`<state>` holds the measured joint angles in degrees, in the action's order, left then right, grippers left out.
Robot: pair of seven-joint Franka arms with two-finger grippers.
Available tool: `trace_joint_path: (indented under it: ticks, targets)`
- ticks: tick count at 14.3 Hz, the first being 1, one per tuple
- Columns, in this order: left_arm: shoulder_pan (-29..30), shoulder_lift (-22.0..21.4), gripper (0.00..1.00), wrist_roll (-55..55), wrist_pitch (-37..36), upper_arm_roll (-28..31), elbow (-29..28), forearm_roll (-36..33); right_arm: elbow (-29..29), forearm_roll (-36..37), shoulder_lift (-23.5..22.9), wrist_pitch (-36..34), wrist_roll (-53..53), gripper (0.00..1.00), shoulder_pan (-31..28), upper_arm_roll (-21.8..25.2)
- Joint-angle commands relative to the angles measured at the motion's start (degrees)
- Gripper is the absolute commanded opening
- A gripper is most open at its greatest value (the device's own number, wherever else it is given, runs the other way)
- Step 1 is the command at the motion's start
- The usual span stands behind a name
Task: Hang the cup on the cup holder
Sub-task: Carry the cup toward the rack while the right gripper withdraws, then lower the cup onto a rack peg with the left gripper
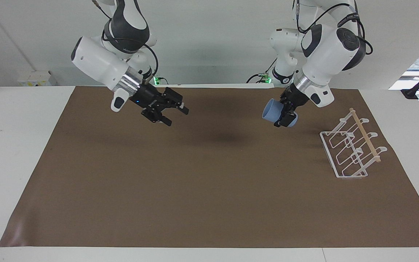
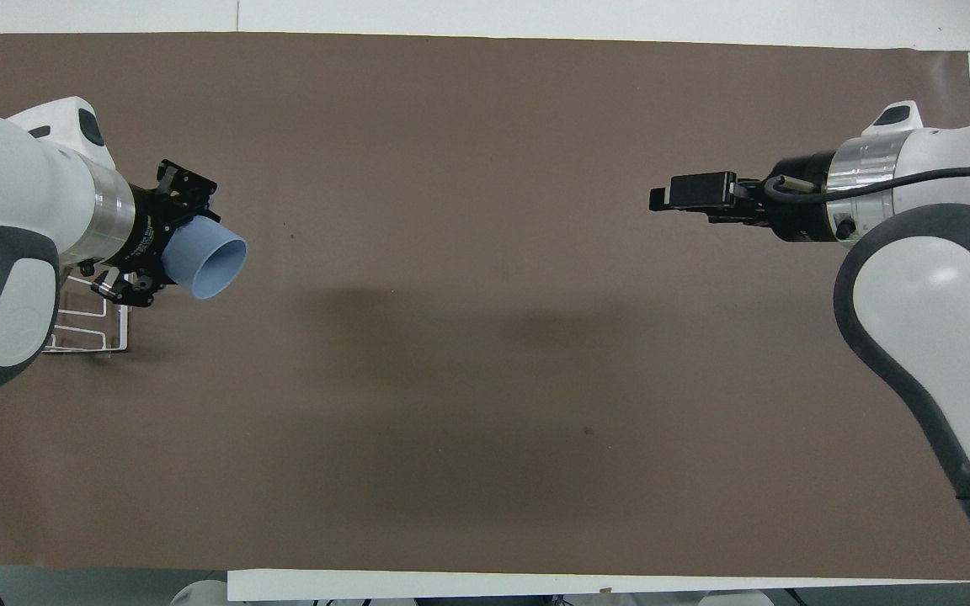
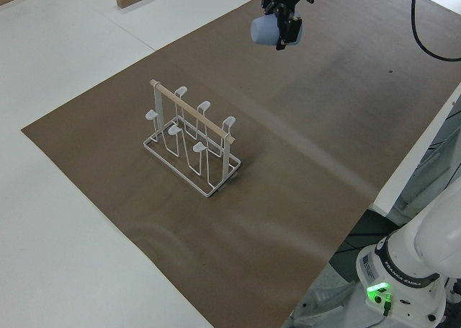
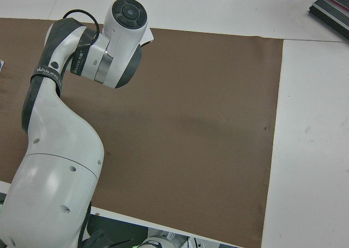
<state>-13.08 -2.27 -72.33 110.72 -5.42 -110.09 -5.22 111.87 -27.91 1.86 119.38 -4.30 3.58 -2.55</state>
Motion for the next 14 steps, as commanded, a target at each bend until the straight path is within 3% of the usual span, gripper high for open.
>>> trace_joint_path:
  ticks: [1,4,6,8,10,14]
  targets:
    - [-3.6,3.2,0.00,-1.0,1.7,-0.4,-0.3,-17.5,-4.9,13.7,0.3,-8.0,-0.2,0.99,-2.9,-0.8]
    - [-4.1,6.3,0.00,-7.7,0.4,-0.4,-0.3,-36.6,-18.6,25.8,-3.2,-24.1,-0.1,0.99,-4.6,-0.8]
    - [-4.9,11.9,0.00,-17.0,-3.0,-0.4,-0.1,-52.2,-22.4,29.7,-3.1,-30.2,-0.2,0.99,-6.3,-0.7]
    - [-5.2,16.8,0.00,-29.1,-8.2,-0.4,2.1,-62.2,-25.0,30.7,-3.1,-35.1,-0.1,0.99,-7.7,-0.7]
    - [-5.2,21.3,0.00,-37.3,-14.6,-0.5,4.3,-69.1,-25.0,34.0,-2.8,-36.4,-0.4,0.99,-7.7,-0.8]
    - [-5.6,22.0,0.00,-41.7,-20.6,-0.4,4.6,-73.8,-24.1,33.1,-2.4,-38.0,-2.6,0.99,-9.5,-0.8]
